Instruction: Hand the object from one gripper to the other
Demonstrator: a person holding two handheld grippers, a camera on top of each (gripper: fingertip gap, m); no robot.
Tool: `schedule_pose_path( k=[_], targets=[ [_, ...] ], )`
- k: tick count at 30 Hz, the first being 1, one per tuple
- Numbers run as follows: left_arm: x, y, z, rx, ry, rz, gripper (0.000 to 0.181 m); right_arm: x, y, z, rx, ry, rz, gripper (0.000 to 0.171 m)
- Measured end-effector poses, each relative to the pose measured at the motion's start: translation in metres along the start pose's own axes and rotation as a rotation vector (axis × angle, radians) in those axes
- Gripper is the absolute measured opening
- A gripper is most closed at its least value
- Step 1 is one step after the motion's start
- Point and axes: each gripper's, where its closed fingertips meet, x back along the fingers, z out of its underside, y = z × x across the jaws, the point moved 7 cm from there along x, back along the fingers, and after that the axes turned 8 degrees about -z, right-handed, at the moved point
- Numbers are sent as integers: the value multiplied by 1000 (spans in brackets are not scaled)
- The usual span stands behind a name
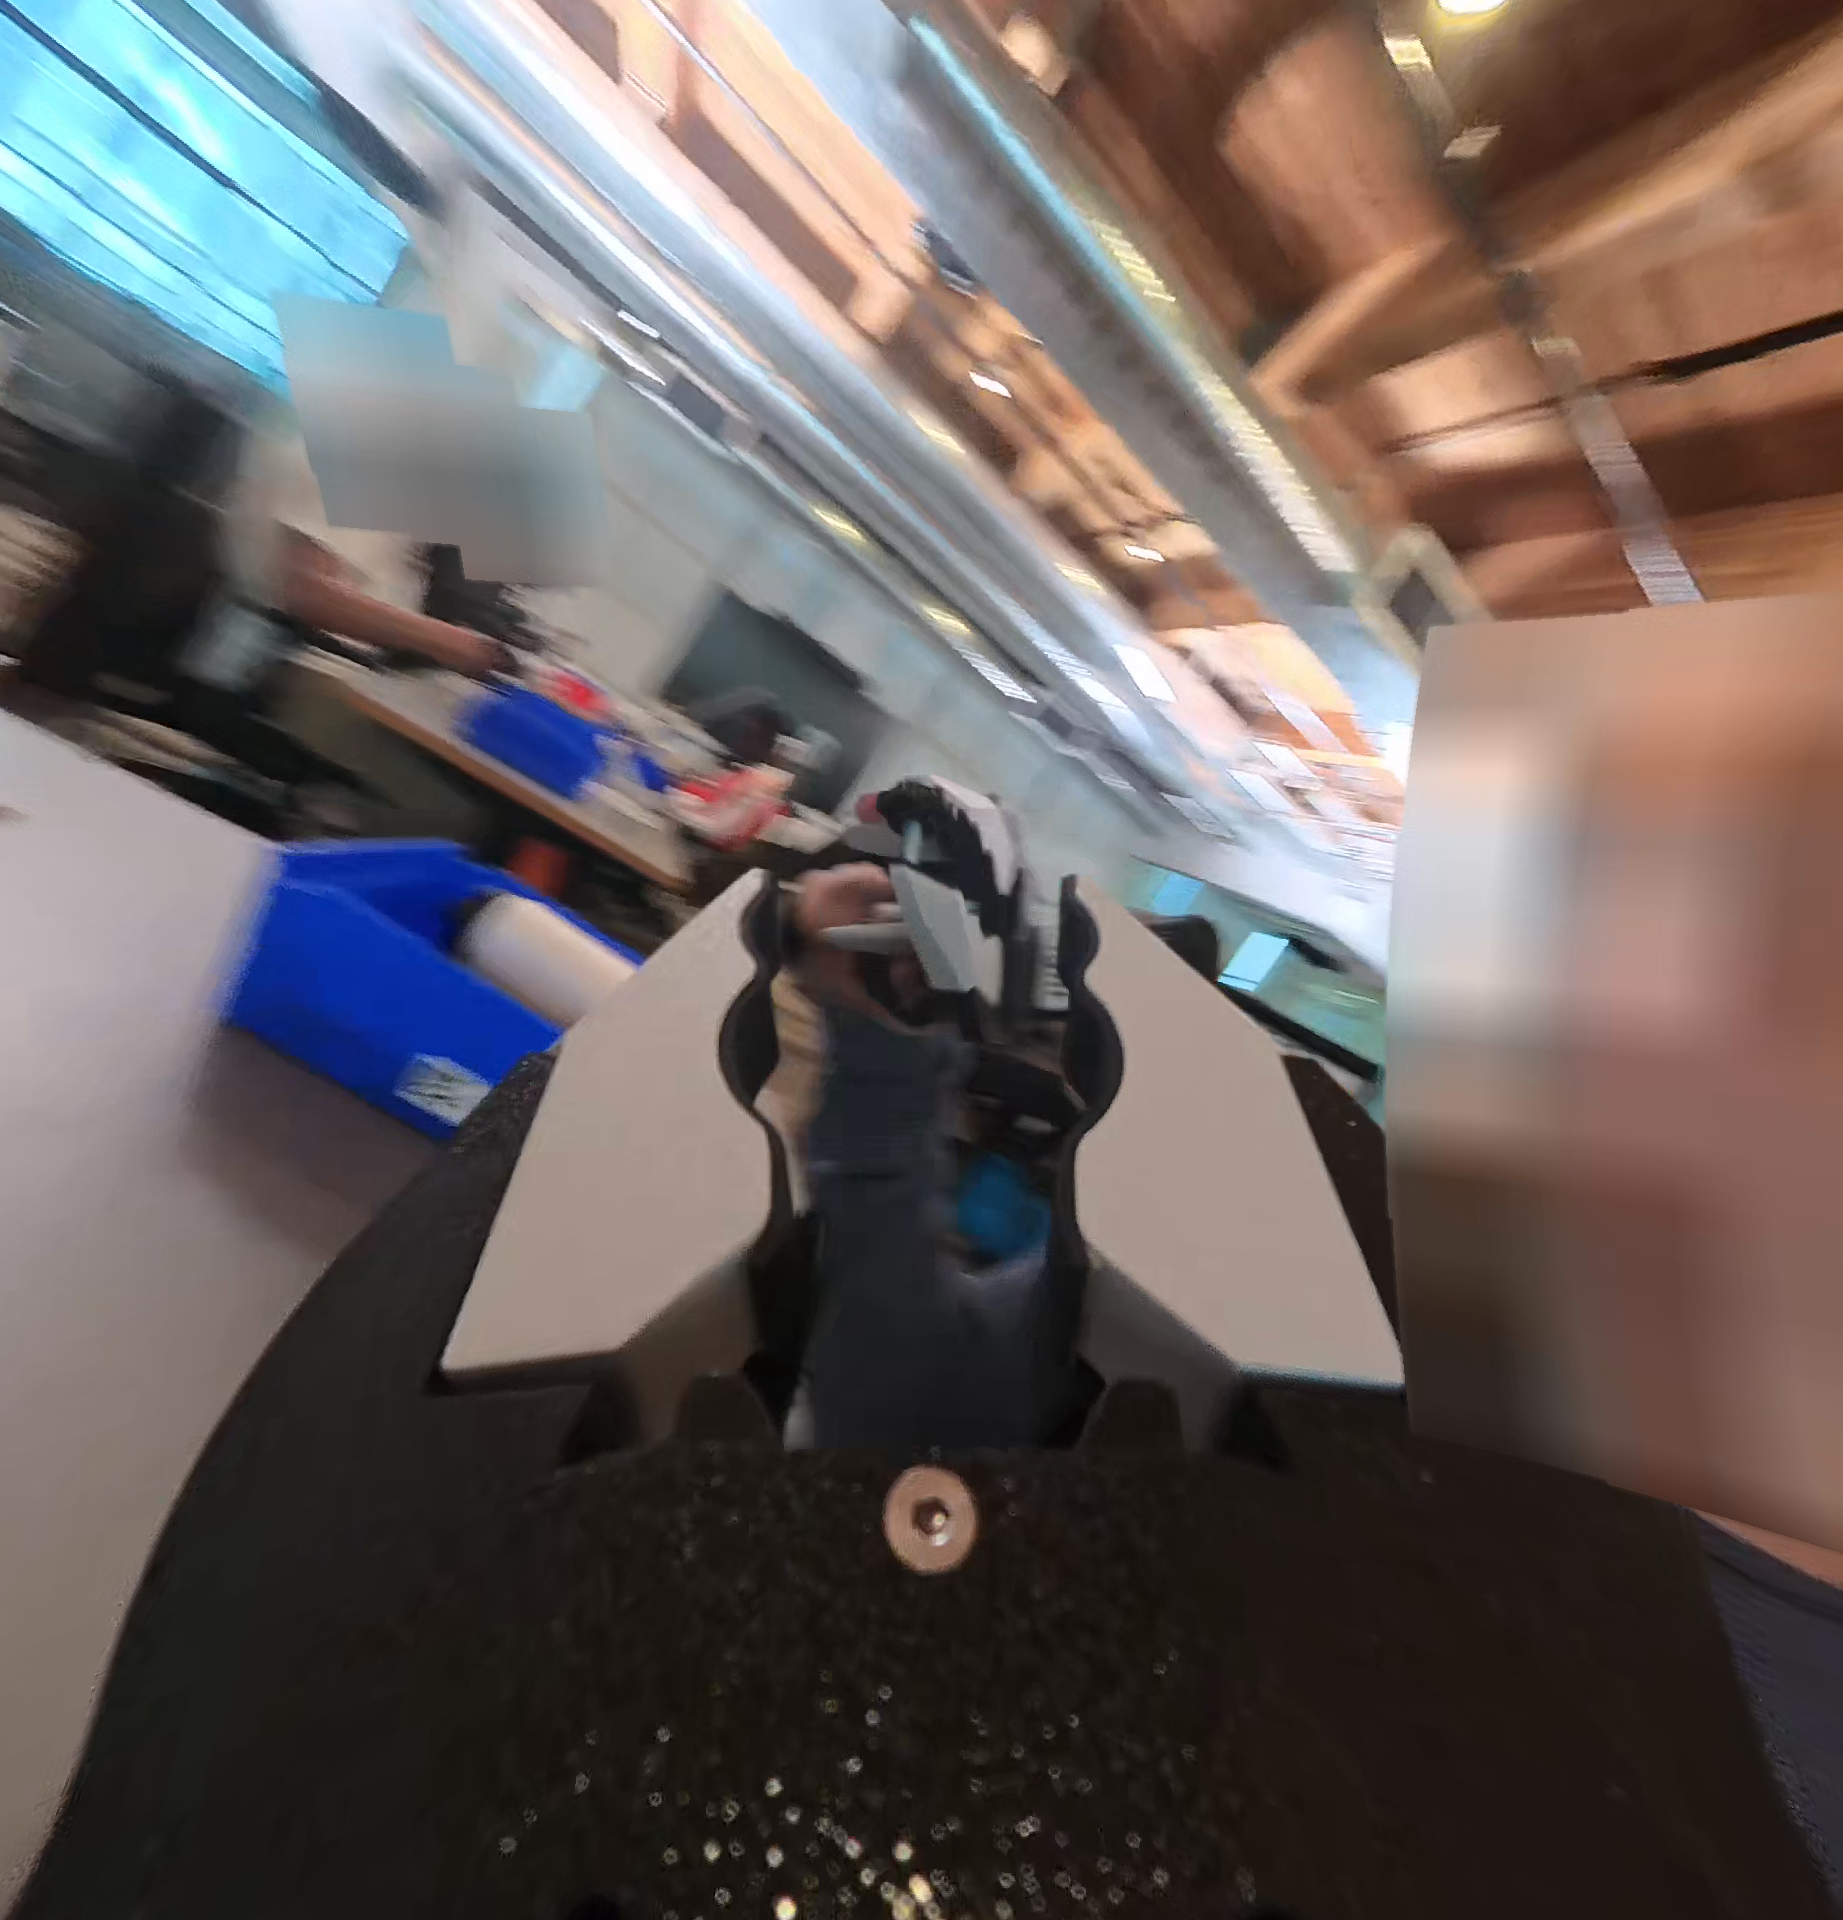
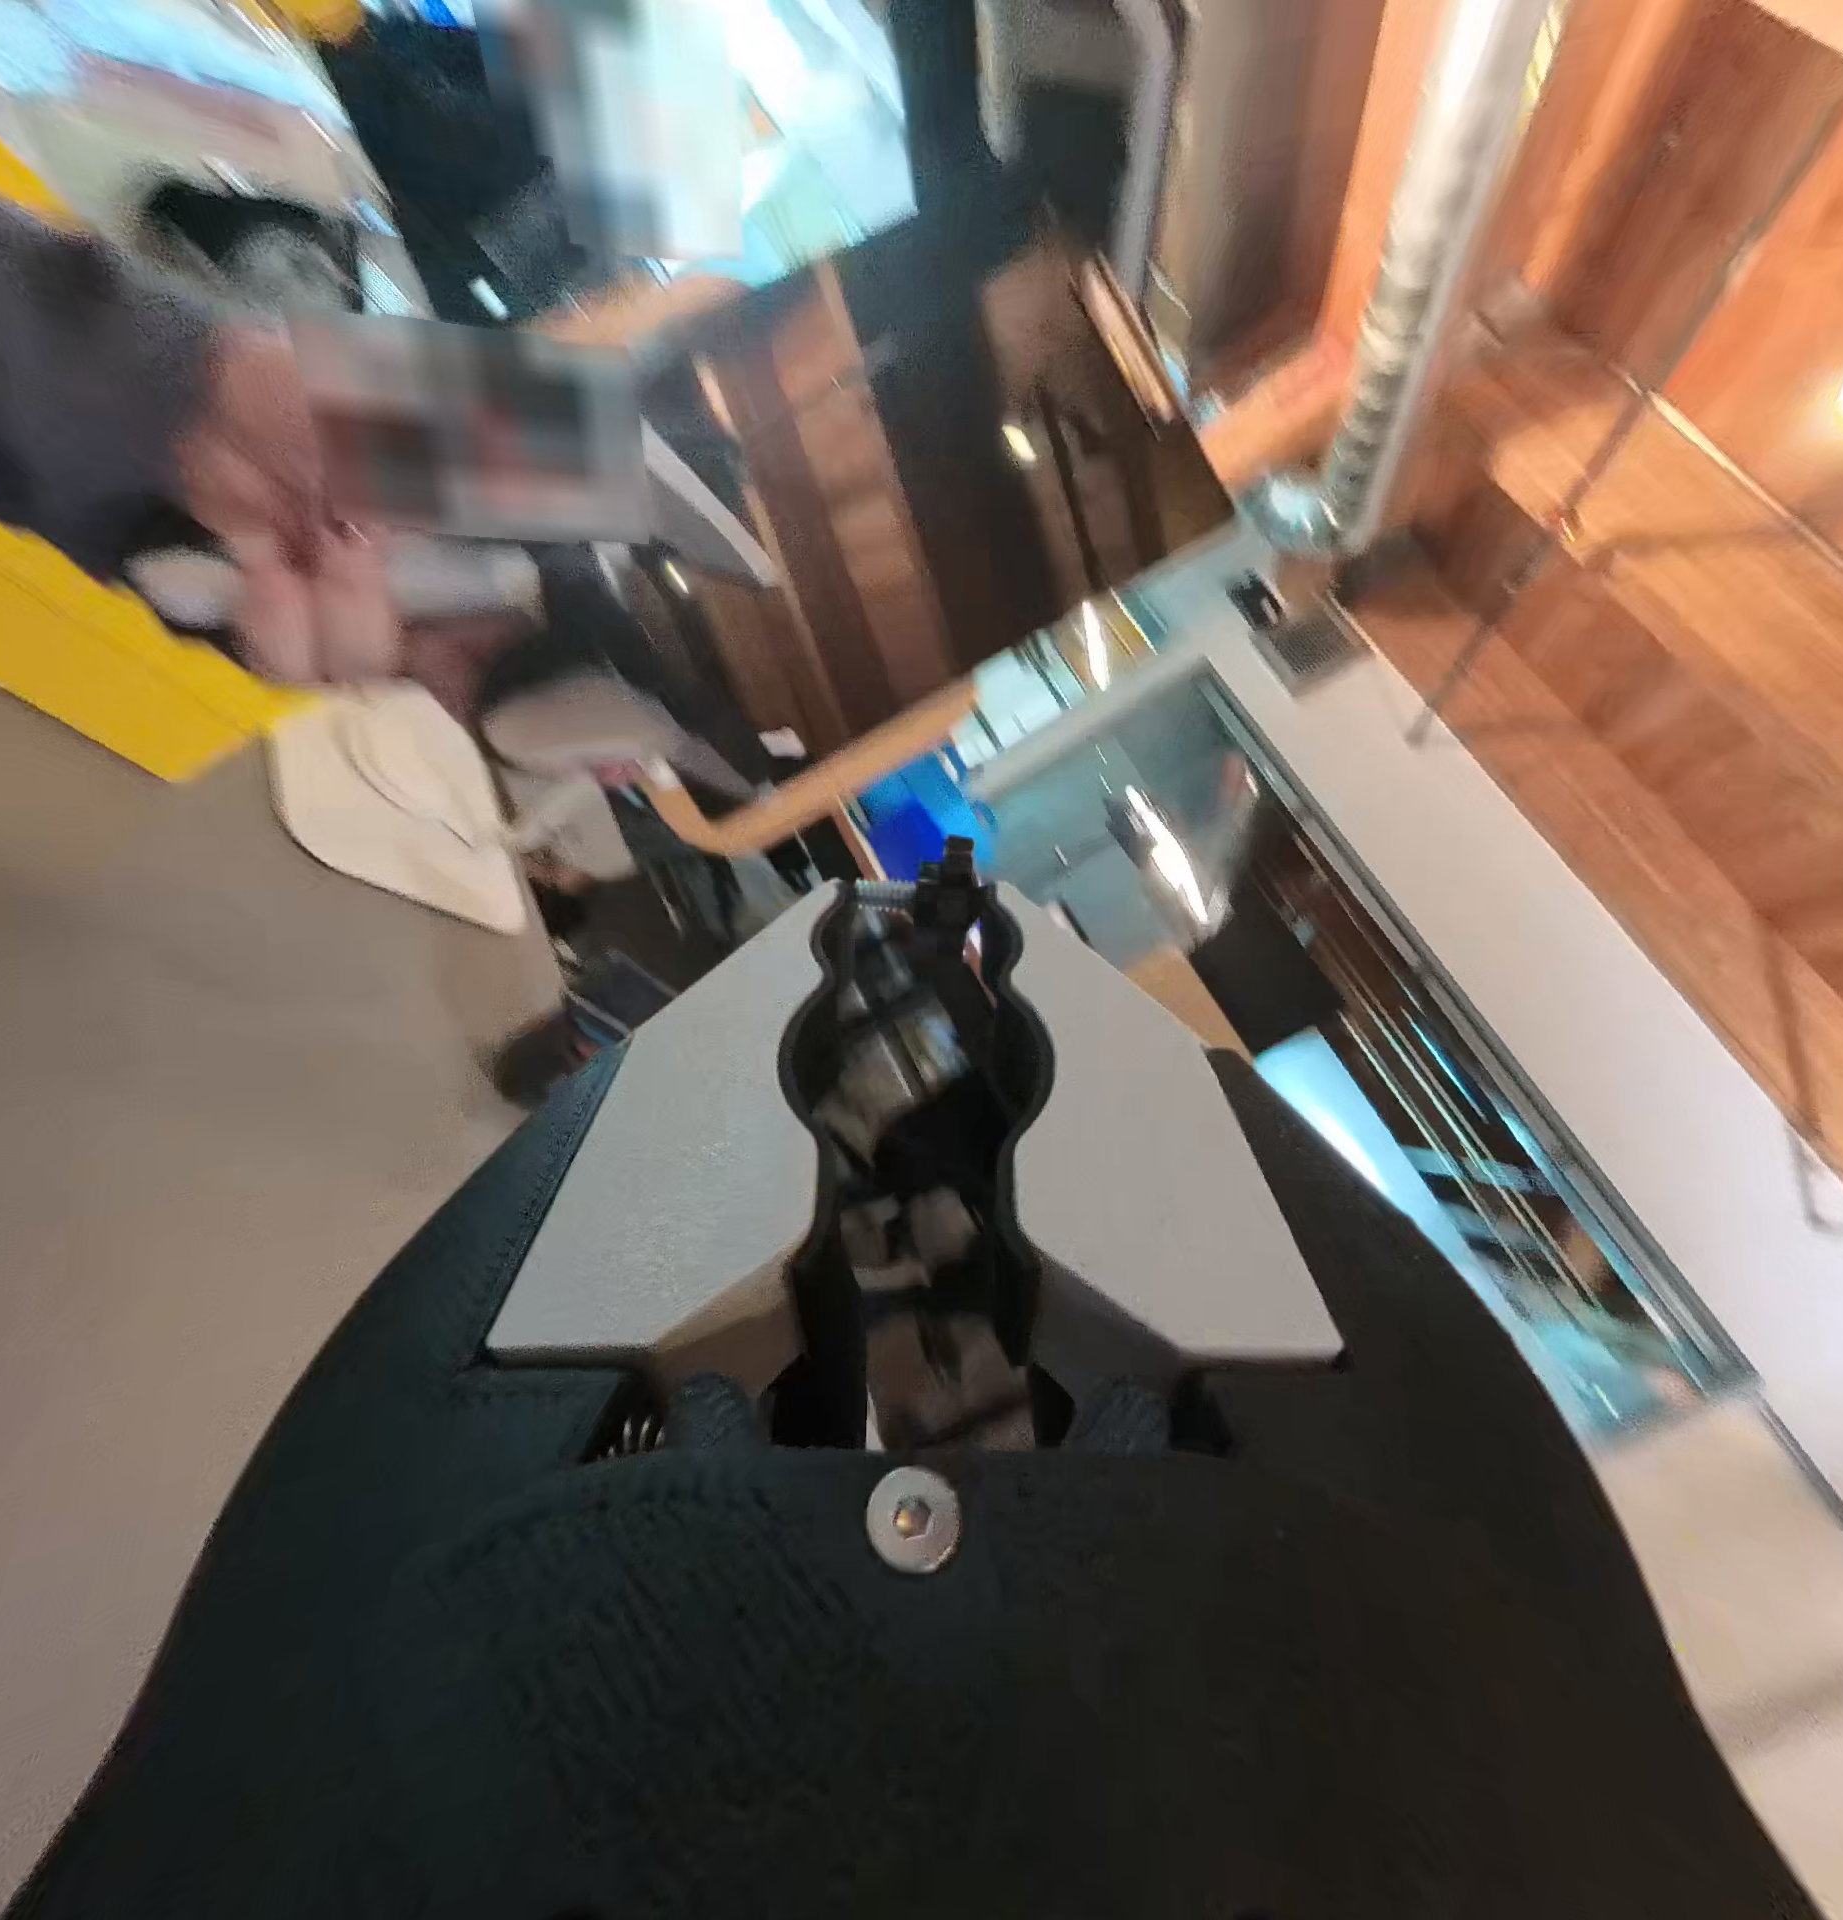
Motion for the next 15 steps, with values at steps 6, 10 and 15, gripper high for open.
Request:
schedule_pose_path(
  k=[6,10,15],
  targets=[
    [25,-15,-27,-183,-130,-225,57,91,-25,85,-340,654,177,23],
    [42,-21,-41,-275,-216,-336,54,147,-23,135,-571,951,303,23],
    [51,-19,-45,-308,-262,-408,55,159,-17,169,-726,970,326,25]
  ],
)
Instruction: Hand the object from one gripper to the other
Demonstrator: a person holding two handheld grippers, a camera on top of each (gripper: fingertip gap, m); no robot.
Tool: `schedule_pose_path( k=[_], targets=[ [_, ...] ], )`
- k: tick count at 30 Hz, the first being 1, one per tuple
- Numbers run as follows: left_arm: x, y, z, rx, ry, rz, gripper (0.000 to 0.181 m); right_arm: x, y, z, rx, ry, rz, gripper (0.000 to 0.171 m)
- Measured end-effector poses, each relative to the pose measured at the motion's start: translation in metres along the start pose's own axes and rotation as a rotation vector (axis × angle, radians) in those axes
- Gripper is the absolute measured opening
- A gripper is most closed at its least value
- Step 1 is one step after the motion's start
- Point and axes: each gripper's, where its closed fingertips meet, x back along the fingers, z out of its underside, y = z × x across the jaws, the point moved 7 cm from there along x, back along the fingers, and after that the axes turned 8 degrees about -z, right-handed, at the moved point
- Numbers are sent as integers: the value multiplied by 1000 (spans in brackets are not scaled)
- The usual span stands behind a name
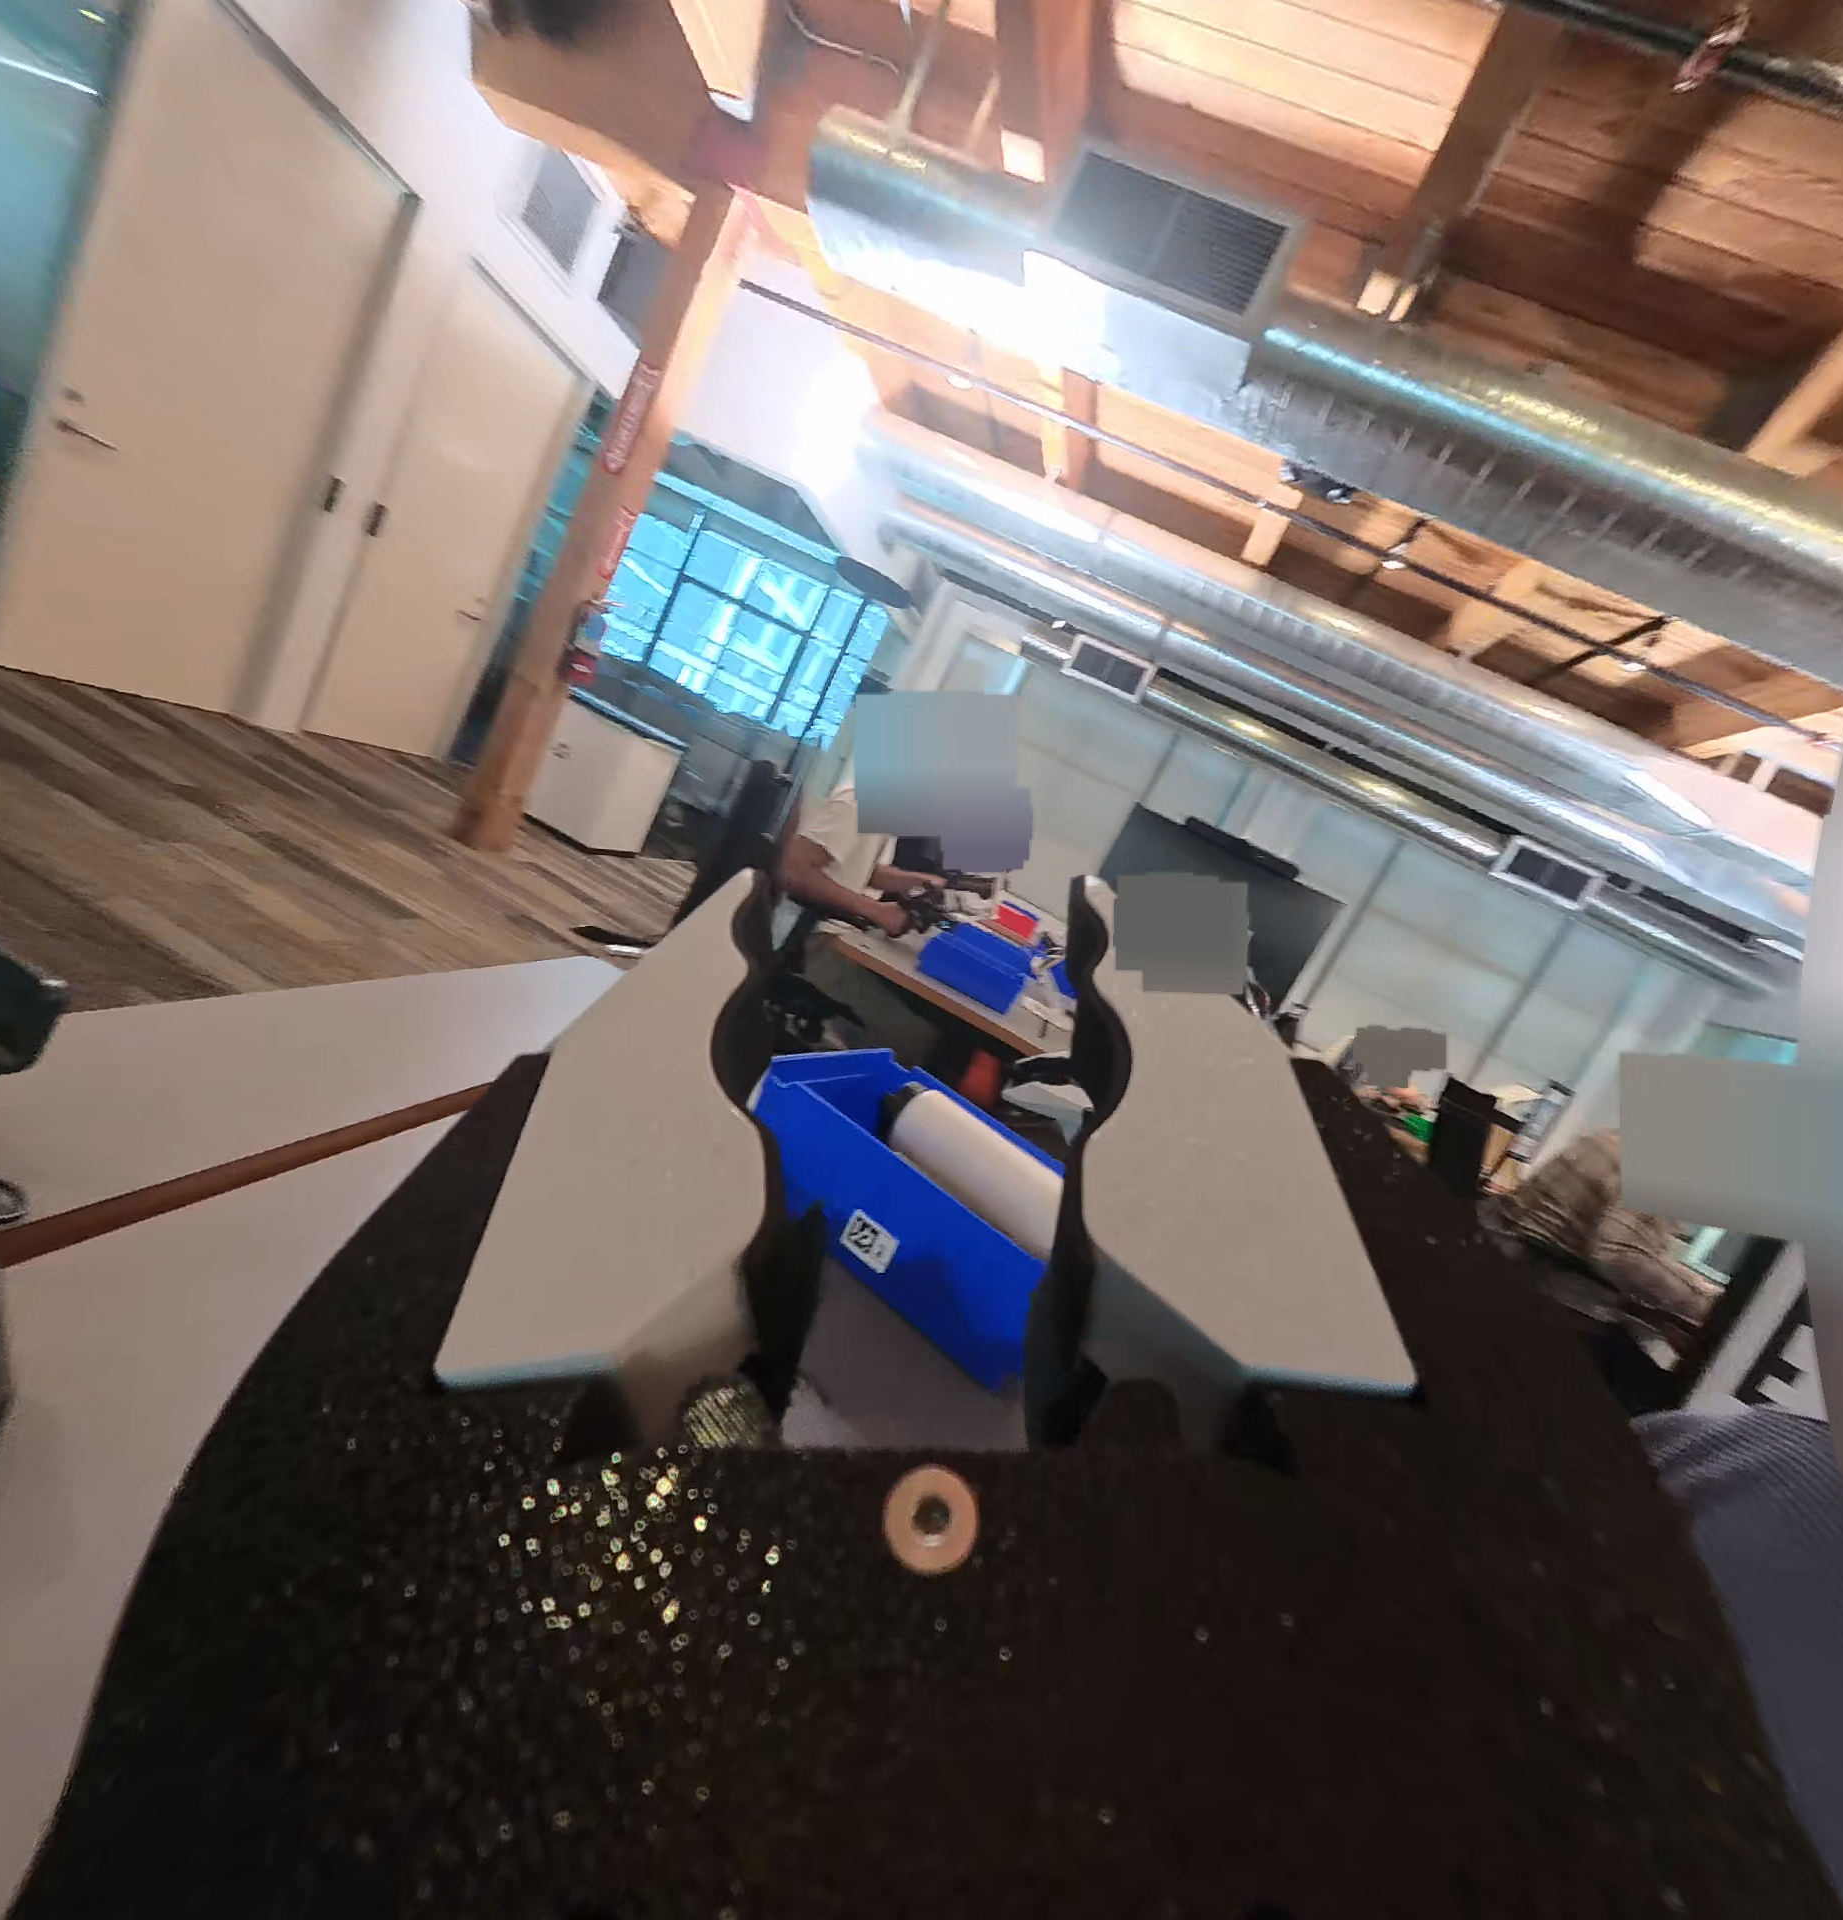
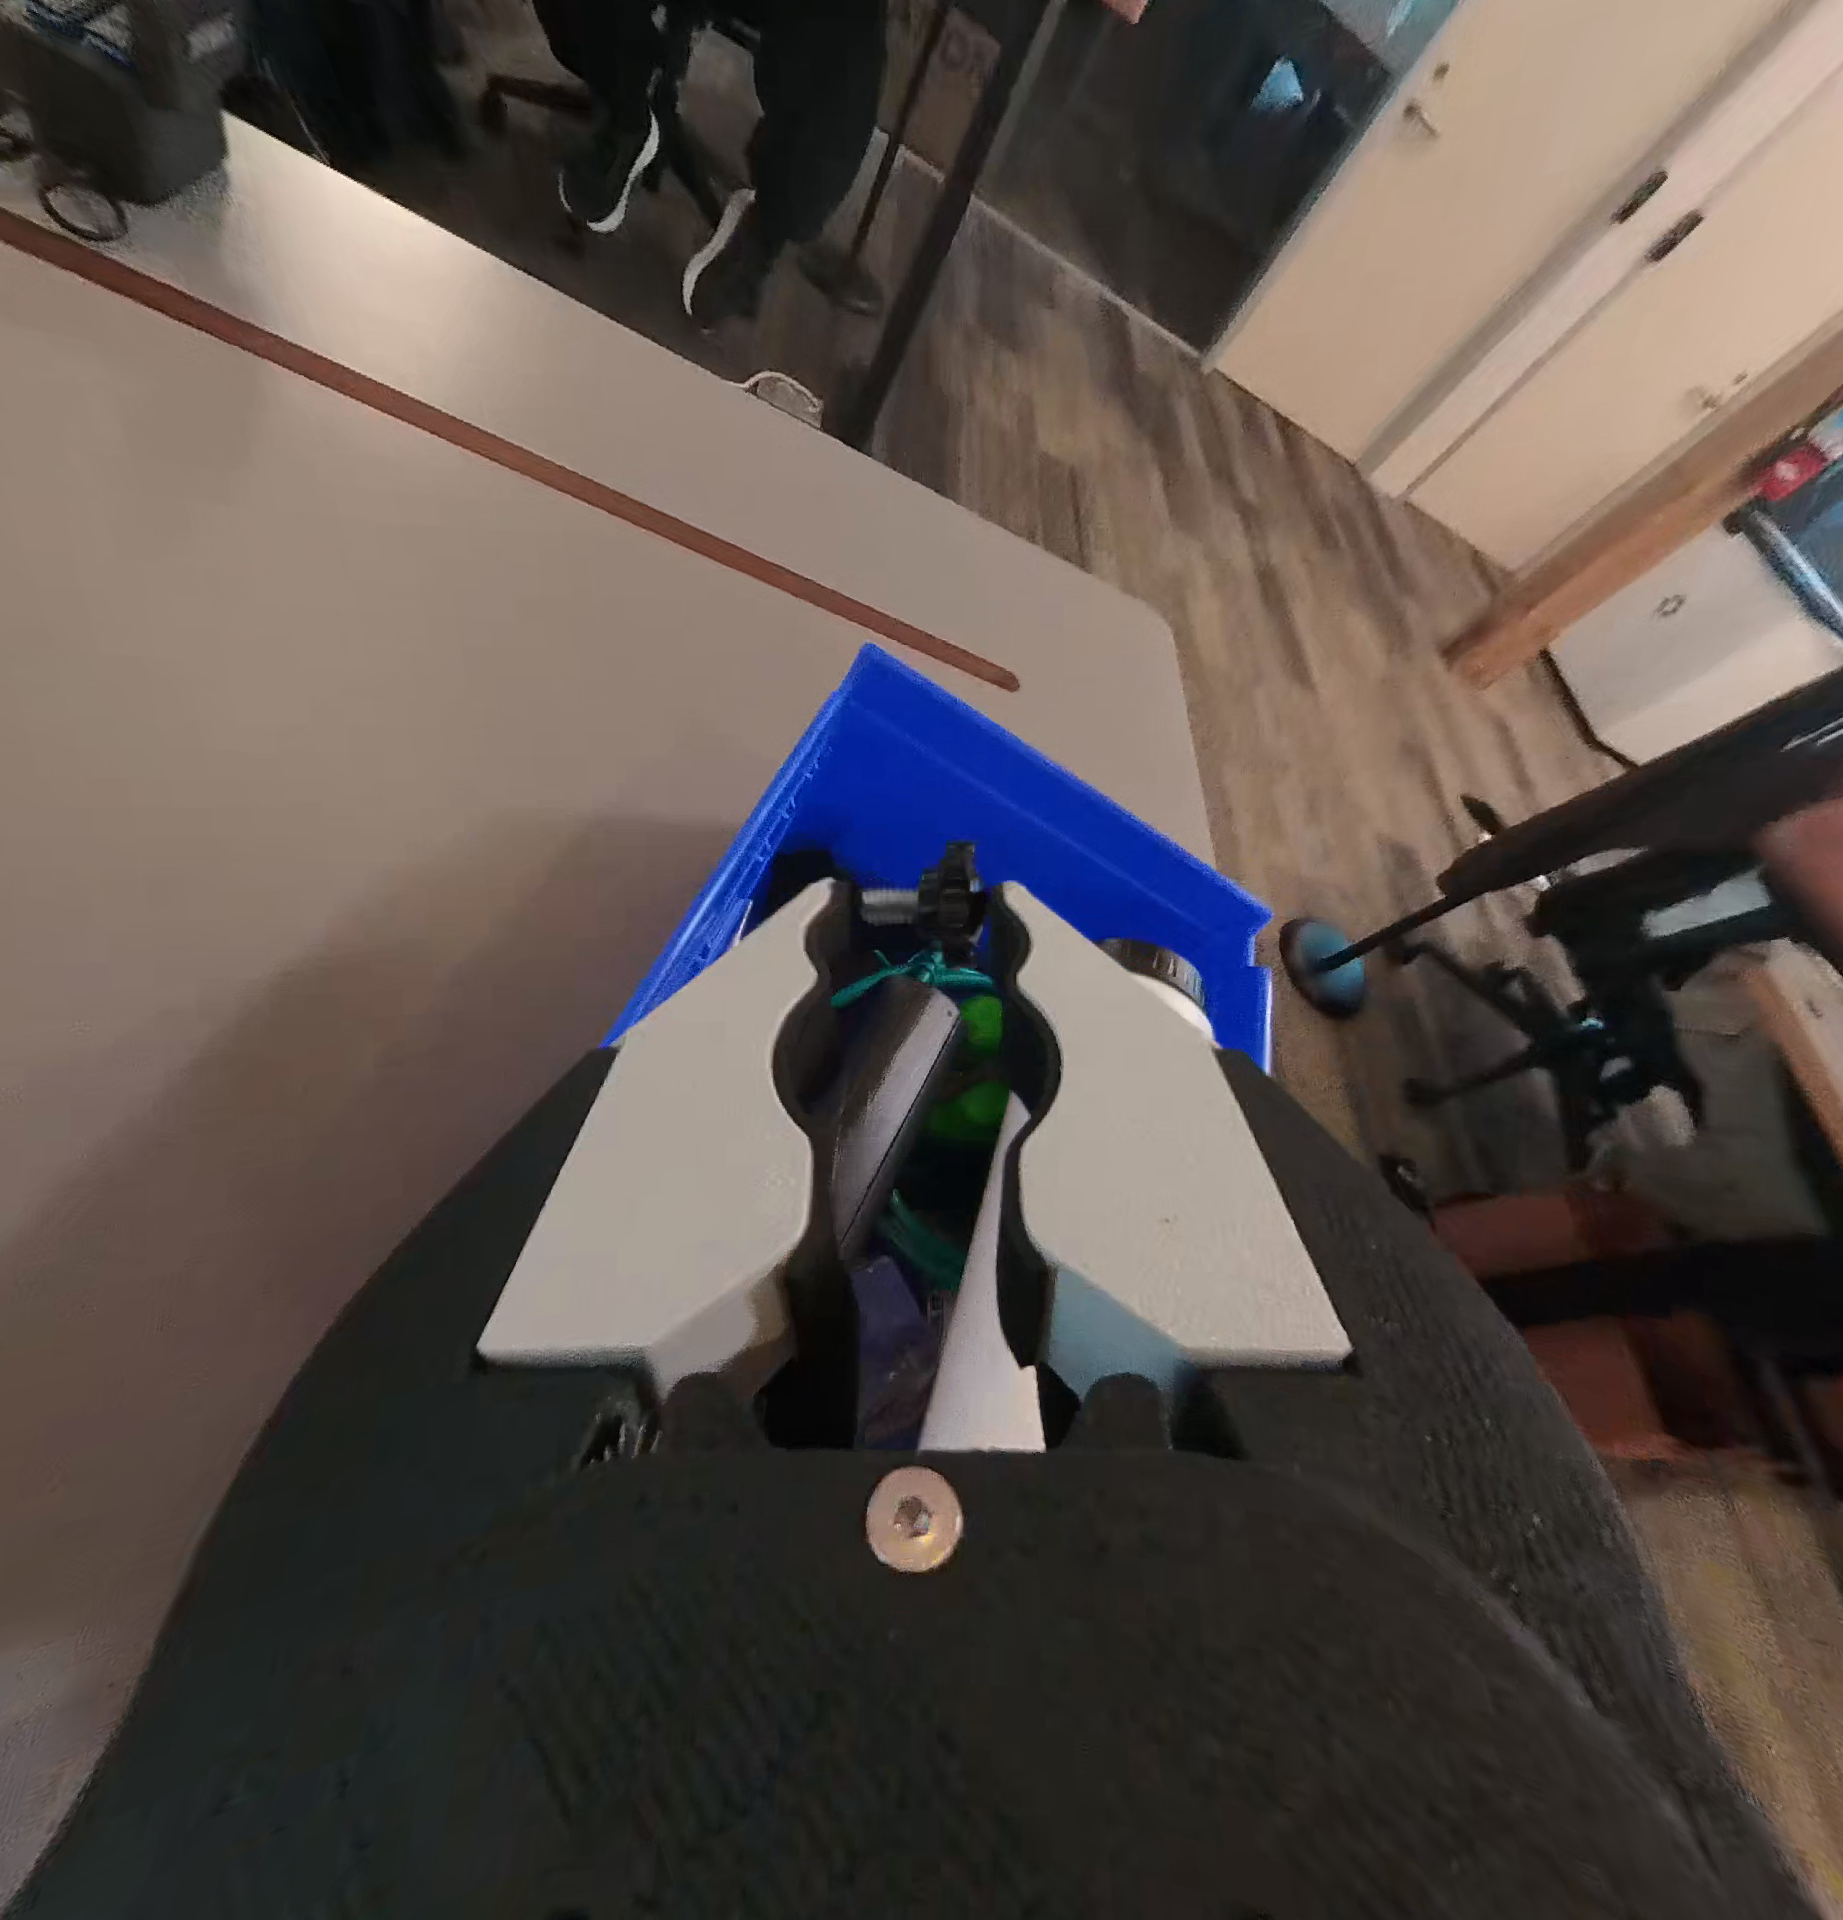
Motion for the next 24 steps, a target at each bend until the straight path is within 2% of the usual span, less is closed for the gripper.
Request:
schedule_pose_path(
  k=[4,8,12,16,20,22,24],
  targets=[
    [-6,7,7,-57,31,-86,61,-16,-4,2,-30,5,5,50],
    [-17,10,19,-185,79,-215,71,-21,-1,-17,15,-25,73,63],
    [-25,15,29,-365,113,-388,92,-16,24,-74,119,-296,115,66],
    [-23,18,26,-545,80,-536,116,-8,57,-122,183,-572,121,68],
    [-19,18,19,-624,12,-608,135,-3,77,-147,172,-785,166,78],
    [-19,17,19,-618,-3,-588,149,-5,87,-153,123,-866,128,84],
    [-20,16,19,-619,-36,-585,153,-8,95,-157,61,-935,96,88]
  ],
)
